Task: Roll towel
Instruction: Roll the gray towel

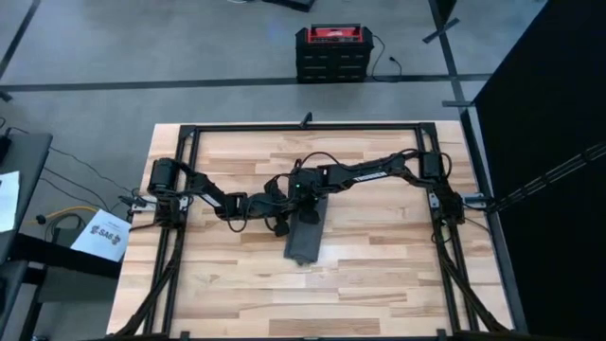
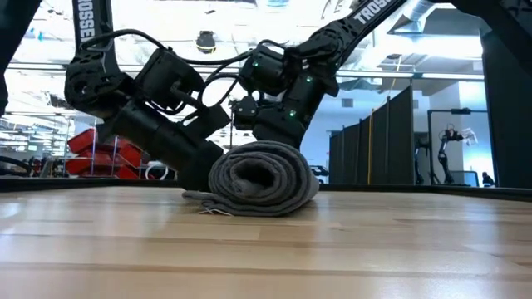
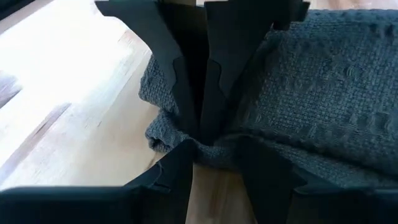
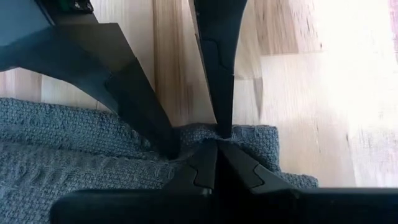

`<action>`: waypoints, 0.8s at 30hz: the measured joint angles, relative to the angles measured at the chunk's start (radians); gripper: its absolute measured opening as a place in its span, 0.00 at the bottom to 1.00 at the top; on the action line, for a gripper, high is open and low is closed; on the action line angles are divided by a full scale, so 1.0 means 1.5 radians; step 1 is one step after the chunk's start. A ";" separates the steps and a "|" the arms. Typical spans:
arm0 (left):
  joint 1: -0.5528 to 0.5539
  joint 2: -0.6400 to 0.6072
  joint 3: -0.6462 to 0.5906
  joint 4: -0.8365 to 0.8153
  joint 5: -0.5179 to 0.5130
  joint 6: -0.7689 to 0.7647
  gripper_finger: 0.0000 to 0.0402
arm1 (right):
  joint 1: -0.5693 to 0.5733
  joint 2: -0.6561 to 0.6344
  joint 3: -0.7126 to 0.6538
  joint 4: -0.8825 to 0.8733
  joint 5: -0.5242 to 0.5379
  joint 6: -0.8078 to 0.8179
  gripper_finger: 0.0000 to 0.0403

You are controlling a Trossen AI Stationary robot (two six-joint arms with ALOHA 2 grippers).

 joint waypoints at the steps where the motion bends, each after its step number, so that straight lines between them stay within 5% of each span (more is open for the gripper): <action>1: 0.000 0.000 -0.003 0.001 0.000 -0.001 0.29 | 0.001 0.000 0.001 -0.003 0.002 0.001 0.00; 24: 0.005 -0.026 -0.048 0.037 0.019 -0.060 0.29 | 0.055 -0.045 0.000 -0.094 0.061 0.032 0.00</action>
